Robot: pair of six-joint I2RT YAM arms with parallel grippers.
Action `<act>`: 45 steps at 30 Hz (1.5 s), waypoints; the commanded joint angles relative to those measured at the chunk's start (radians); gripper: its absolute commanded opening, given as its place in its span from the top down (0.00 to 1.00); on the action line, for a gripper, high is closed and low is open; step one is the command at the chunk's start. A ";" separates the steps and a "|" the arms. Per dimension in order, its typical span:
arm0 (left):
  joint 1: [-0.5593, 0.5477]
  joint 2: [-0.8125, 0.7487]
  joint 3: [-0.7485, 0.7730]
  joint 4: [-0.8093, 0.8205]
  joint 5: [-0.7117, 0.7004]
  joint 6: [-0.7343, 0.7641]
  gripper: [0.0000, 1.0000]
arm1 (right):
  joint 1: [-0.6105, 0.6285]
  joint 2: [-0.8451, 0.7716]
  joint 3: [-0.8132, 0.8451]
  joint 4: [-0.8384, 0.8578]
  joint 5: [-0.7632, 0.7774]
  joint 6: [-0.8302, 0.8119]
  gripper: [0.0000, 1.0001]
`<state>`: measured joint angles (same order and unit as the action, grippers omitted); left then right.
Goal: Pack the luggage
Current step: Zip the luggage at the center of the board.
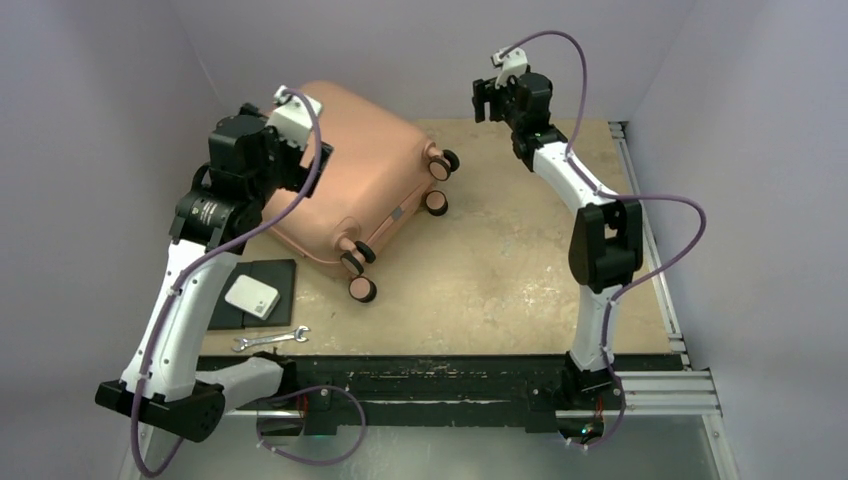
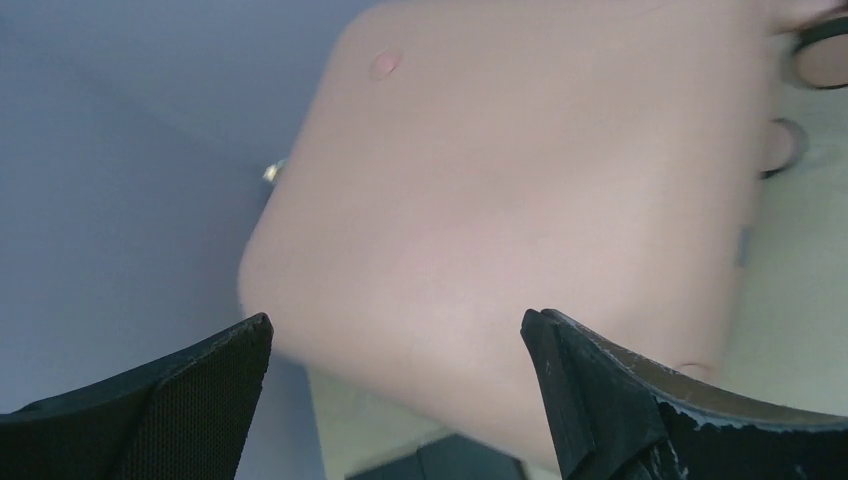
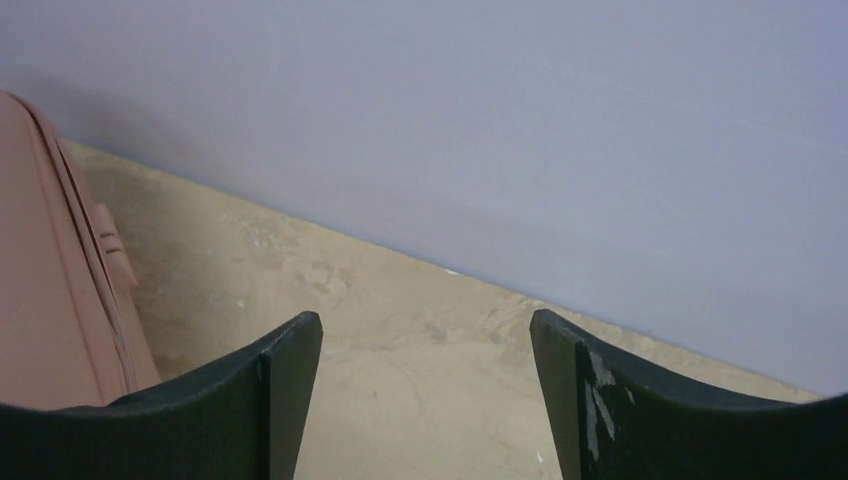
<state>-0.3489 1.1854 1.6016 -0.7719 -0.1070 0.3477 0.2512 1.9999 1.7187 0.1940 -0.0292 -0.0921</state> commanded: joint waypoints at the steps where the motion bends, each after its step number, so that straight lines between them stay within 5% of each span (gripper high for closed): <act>1: 0.139 -0.056 -0.160 0.076 -0.292 -0.153 0.01 | 0.024 0.084 0.146 -0.146 -0.075 -0.052 0.16; 5: 0.305 -0.097 -0.302 0.067 -0.269 -0.186 0.01 | 0.069 0.161 0.244 -0.185 -0.067 -0.093 0.15; 11: 0.661 -0.077 -0.442 0.114 -0.052 -0.166 0.06 | 0.120 0.263 0.355 -0.192 -0.031 -0.134 0.14; 15: 0.778 -0.010 -0.485 0.151 0.029 -0.153 0.13 | 0.121 0.344 0.474 -0.264 -0.083 -0.101 0.13; 32: 0.786 0.294 -0.508 0.380 0.062 -0.179 0.13 | 0.121 0.399 0.501 -0.225 -0.461 -0.098 0.13; 45: 0.584 0.450 -0.423 0.425 0.025 -0.125 0.05 | 0.132 0.170 0.113 -0.080 -0.693 -0.162 0.18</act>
<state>0.3813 1.5810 1.1252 -0.4236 -0.1772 0.1944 0.3237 2.3016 1.9244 0.0528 -0.5385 -0.2276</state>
